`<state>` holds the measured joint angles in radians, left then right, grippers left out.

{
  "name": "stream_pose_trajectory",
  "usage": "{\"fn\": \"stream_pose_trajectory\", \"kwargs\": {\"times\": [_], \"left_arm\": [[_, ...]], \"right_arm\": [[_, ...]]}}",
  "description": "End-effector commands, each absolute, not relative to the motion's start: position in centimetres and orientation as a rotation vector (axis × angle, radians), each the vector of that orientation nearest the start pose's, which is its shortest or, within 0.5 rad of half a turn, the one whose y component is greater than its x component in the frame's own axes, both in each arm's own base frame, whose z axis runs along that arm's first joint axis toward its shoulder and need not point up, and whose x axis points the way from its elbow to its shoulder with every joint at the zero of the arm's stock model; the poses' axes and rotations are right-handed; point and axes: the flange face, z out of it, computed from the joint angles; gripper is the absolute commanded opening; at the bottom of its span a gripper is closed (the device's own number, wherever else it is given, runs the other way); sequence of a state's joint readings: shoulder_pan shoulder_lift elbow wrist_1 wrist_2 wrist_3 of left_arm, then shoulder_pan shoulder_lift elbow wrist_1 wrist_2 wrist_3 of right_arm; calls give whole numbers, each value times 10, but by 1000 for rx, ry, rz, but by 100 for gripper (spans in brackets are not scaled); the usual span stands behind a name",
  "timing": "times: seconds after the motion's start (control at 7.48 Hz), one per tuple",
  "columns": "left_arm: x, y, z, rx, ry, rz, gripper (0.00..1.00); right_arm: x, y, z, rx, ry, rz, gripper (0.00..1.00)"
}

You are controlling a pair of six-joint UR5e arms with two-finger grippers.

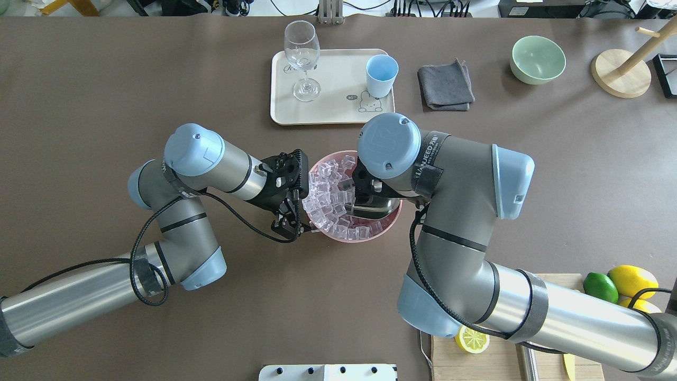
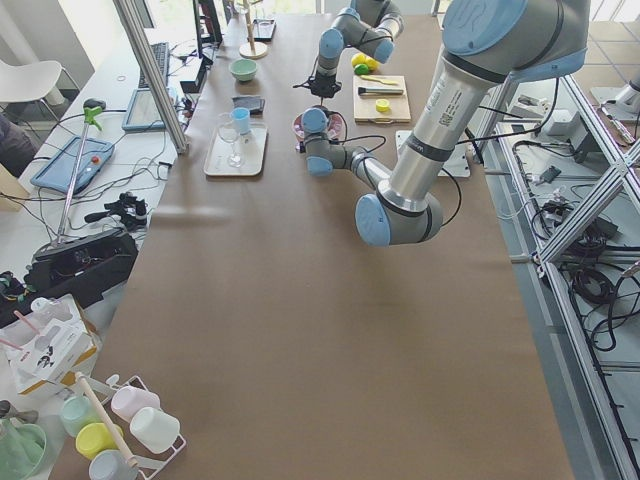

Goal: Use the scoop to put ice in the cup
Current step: 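Drag the scoop through the ice cubes with the right gripper to fill it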

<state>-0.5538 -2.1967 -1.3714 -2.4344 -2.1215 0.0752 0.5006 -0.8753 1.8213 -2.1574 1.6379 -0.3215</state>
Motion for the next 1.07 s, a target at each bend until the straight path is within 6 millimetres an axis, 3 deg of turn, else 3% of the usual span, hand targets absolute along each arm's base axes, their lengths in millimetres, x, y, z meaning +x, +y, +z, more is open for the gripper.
{"fn": "stream_pose_trajectory", "kwargs": {"times": [0.0,0.27,0.94], "left_arm": [[566,-445,272,979,1069,1265,98],[566,-445,272,979,1069,1265,98],[566,-446,265,990,1072,1263,98]], "right_arm": [[-486,-409,249,381,-256,-1360,0],[-485,-407,268,419,-298,-1291,0],[-479,-403,268,507,-366,-1205,0]]}}
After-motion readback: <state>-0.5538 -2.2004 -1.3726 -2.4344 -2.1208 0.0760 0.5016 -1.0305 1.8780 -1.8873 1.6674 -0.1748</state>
